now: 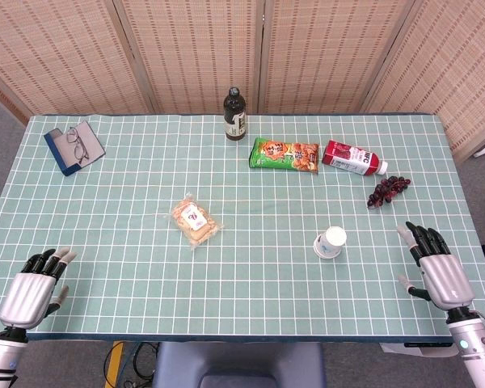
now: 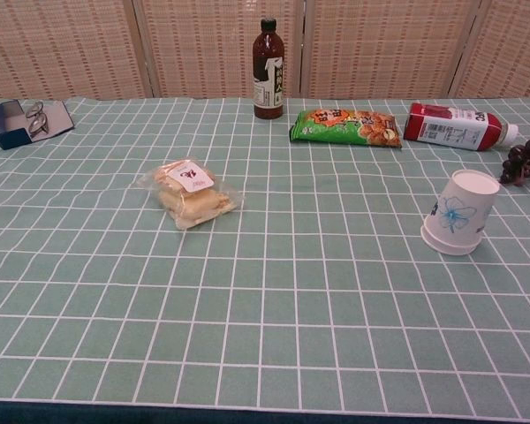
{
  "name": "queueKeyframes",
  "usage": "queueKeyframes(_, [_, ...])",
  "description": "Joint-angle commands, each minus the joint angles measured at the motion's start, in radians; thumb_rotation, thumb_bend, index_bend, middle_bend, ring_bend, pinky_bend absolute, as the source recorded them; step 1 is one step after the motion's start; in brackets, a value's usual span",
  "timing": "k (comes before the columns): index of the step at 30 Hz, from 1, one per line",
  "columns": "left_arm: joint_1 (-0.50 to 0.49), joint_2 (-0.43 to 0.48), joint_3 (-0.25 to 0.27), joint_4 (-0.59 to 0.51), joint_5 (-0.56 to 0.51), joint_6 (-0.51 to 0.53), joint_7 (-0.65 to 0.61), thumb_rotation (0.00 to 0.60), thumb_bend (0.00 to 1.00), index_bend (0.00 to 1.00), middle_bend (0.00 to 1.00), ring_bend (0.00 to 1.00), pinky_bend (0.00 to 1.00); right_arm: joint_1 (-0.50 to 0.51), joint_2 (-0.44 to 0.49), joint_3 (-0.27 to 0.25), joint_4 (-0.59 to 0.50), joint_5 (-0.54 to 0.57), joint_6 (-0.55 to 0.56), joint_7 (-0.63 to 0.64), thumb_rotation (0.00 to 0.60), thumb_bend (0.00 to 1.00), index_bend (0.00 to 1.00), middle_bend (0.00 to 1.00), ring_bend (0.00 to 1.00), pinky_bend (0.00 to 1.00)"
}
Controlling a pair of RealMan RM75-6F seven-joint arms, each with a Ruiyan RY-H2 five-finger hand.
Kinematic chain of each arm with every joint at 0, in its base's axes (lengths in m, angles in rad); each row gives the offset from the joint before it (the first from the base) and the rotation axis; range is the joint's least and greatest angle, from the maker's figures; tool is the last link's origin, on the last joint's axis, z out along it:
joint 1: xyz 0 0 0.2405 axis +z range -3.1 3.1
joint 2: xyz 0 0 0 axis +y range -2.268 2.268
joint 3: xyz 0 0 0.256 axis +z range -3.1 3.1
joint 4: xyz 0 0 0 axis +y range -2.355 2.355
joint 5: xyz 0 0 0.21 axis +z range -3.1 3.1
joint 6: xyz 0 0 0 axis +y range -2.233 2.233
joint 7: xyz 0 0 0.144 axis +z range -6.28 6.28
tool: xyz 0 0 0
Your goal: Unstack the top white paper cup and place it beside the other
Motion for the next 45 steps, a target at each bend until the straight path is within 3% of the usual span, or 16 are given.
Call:
queueKeyframes(1, [0.001, 0.0, 0.0, 0.0, 0.001, 0.003, 0.002, 0.6, 0.4, 0.22, 0.19, 0.15, 0.18, 0.0, 0.0, 0.0, 0.0, 0.001, -0.002, -0.002, 0.6, 0.25, 0.0, 0.0, 0.0, 0.0])
queueKeyframes(25, [-0.02, -0.01, -0.001, 0.017, 0.005, -0.028, -0.022, 0.6, 0.4, 0.22, 0.19, 0.15, 0.18, 0.025, 0.033, 0.0, -0.055, 0.014, -0.059, -0.011, 0.6, 0.25, 0.0, 0.0, 0.0, 0.0])
queueKeyframes(35, [-0.012, -0.005, 0.0, 0.005, 0.004, -0.014, -0.02, 0.6, 0.4, 0.22, 0.19, 0.15, 0.17, 0.169, 0.151, 0.039, -0.189, 0.114, -0.324, -0.009, 0.6, 0.25, 0.0, 0.0, 0.0, 0.0])
queueKeyframes(45, [0.005, 0.022, 0.003, -0.018, 0.021, 0.026, -0.041, 0.6, 0.4, 0.24, 0.19, 0.15, 0.17, 0.311, 0.153, 0.097, -0.223, 0.229, -0.517, 0.0, 0.6, 0.27, 0.01, 0.0, 0.0, 0.0])
